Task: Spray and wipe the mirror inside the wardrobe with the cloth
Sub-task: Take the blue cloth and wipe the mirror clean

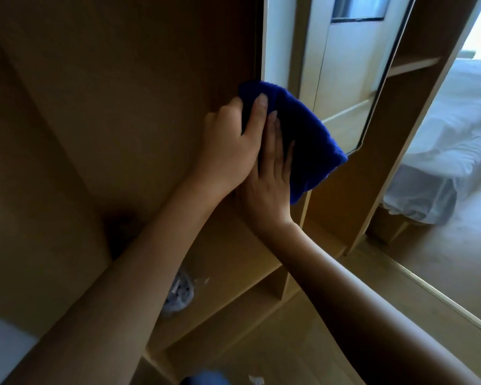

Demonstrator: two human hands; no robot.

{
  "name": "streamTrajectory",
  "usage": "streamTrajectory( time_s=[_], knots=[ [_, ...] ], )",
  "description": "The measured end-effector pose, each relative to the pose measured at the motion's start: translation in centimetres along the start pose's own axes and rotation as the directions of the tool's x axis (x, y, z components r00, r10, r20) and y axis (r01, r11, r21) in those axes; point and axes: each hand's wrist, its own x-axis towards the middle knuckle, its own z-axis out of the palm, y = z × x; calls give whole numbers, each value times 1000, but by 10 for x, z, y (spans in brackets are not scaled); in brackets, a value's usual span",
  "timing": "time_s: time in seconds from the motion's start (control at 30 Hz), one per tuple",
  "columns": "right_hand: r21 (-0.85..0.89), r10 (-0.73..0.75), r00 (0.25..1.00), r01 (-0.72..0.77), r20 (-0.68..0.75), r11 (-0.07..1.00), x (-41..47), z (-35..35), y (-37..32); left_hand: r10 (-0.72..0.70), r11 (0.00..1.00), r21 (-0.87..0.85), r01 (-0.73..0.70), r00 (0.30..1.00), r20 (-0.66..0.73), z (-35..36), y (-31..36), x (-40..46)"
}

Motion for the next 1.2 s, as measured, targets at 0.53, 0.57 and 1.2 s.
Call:
streamTrajectory(
  time_s=[0.53,0.57,1.2],
  knots=[
    [117,-9,998,2,59,993,-80,11,15,-6,998,67,10,998,-62,44,-50,-57],
    [162,15,998,-24,62,986,-82,9,13,-14,998,62,18,998,-65,45,-51,-58],
    [441,492,-13,-422,870,-792,-76,-66,40,-394,907,-213,363,910,-126,59,-58,-92]
  ],
)
